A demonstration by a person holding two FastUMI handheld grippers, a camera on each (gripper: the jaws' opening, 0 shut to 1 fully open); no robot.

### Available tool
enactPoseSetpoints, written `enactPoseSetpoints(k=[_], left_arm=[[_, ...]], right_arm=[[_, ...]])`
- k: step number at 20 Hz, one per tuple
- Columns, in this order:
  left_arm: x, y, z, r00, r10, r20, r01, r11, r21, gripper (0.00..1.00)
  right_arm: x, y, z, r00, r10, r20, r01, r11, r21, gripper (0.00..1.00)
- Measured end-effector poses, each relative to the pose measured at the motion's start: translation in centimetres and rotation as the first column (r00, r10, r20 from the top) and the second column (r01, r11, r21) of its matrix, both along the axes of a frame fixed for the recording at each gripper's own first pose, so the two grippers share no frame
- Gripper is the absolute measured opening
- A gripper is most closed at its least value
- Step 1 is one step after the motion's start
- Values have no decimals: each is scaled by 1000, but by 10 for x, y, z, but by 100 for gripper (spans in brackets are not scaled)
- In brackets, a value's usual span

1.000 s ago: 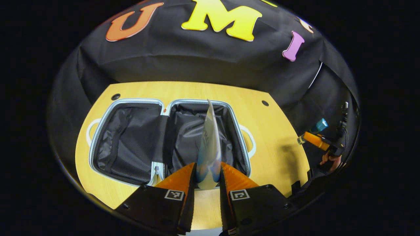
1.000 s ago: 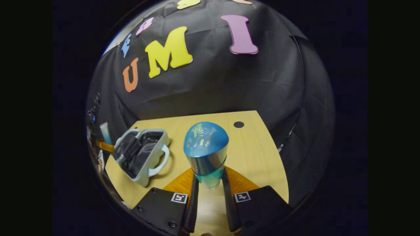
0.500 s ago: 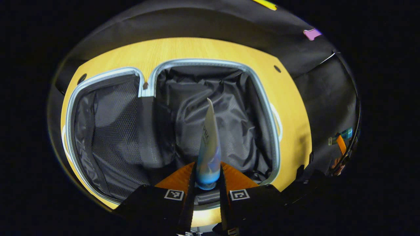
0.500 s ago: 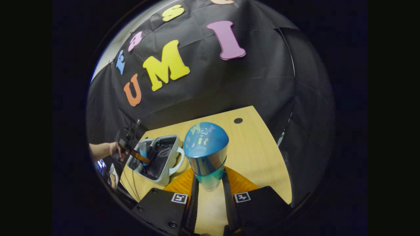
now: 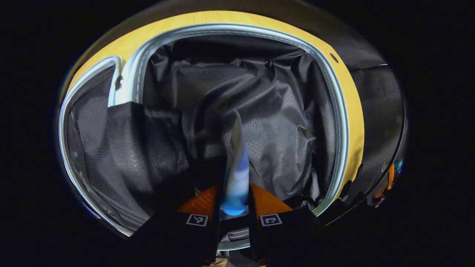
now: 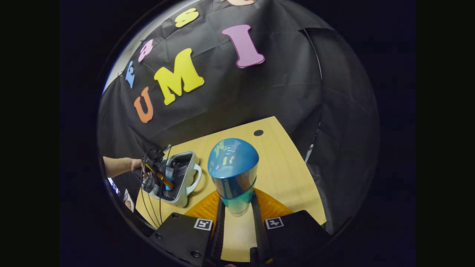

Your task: First open the suitcase, pack the skin care products into it, and then close the suitcase.

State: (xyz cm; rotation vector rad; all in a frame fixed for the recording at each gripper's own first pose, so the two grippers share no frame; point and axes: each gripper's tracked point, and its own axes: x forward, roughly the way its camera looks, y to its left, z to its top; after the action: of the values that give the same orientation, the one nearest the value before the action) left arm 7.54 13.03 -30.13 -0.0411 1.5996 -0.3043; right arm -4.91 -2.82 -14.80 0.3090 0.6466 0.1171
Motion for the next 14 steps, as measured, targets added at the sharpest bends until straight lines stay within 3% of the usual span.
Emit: enactPoseSetpoints(k=[7, 9, 12, 14], left_arm=[[1, -3, 4, 1000, 15, -22, -14, 999, 50, 43], [1, -7, 7, 1000, 25, -3, -24, 999, 43, 65], [-3, -6, 19, 999, 40, 34, -42, 997, 58, 65], [-4, -5, 38, 993, 54, 106, -60, 997, 53, 78]], right_arm=[[0, 4, 4, 1000, 19, 3, -19, 1000, -2, 35], [1, 10, 6, 999, 37, 8, -37, 999, -7, 35], [3, 21, 10, 998, 69, 16, -69, 998, -6, 35], [7, 36, 12, 994, 105, 21, -105, 995, -1, 34]])
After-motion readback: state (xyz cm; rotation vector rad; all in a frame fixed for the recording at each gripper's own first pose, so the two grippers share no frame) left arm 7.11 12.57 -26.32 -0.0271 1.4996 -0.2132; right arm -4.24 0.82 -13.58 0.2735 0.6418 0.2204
